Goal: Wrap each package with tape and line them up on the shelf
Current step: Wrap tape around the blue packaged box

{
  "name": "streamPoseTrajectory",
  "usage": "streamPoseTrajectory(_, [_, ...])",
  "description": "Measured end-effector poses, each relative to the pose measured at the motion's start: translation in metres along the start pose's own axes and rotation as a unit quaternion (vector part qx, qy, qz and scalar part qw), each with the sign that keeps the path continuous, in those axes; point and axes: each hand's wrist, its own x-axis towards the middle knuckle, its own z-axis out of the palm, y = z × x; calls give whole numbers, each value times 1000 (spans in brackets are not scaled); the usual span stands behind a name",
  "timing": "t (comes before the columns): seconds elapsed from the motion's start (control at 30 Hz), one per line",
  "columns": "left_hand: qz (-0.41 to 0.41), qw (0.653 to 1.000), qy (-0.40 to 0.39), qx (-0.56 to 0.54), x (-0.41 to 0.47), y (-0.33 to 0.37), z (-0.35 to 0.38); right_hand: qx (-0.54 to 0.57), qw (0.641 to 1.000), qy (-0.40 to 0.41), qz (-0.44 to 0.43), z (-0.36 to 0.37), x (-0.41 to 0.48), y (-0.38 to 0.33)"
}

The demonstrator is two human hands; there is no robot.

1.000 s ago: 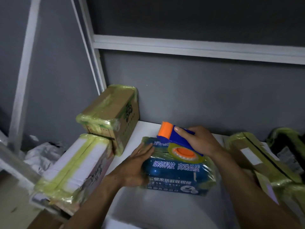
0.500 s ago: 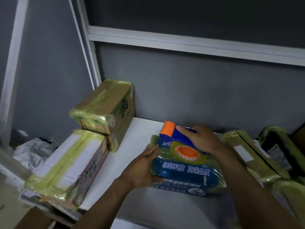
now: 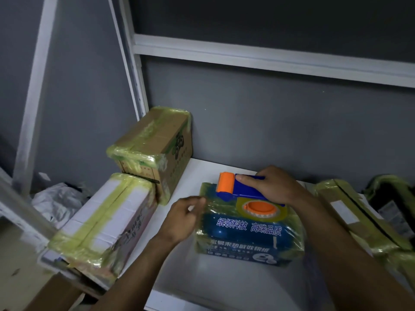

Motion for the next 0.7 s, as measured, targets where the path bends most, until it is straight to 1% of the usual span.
streamPoseTrajectory(0.07, [-12, 997, 45, -67, 3, 17, -1, 6, 1000, 8, -18, -2, 2, -2])
streamPoseTrajectory(0.1, [-30, 993, 53, -102, 6, 24, -2, 7, 1000, 10, -24, -2, 2, -2])
streamPoseTrajectory(0.13, [-55, 988, 51, -133, 9, 30, -2, 4, 1000, 9, -27, -1, 2, -3])
streamPoseTrajectory(0.2, [-98, 977, 20, -187, 13, 39, -3, -2, 999, 7, -37, 4, 1, 0])
streamPoseTrajectory(0.3, [-122, 958, -9, -261, 16, 43, 1, 13, 999, 10, -49, 8, -2, 6])
streamPoseTrajectory(0.5, [-118, 943, -34, -308, 19, 46, 6, 44, 997, 15, -58, 13, -8, 15])
streamPoseTrajectory(0.7, [-106, 960, -24, -258, 21, 43, 11, 51, 997, 17, -55, 10, -10, 20])
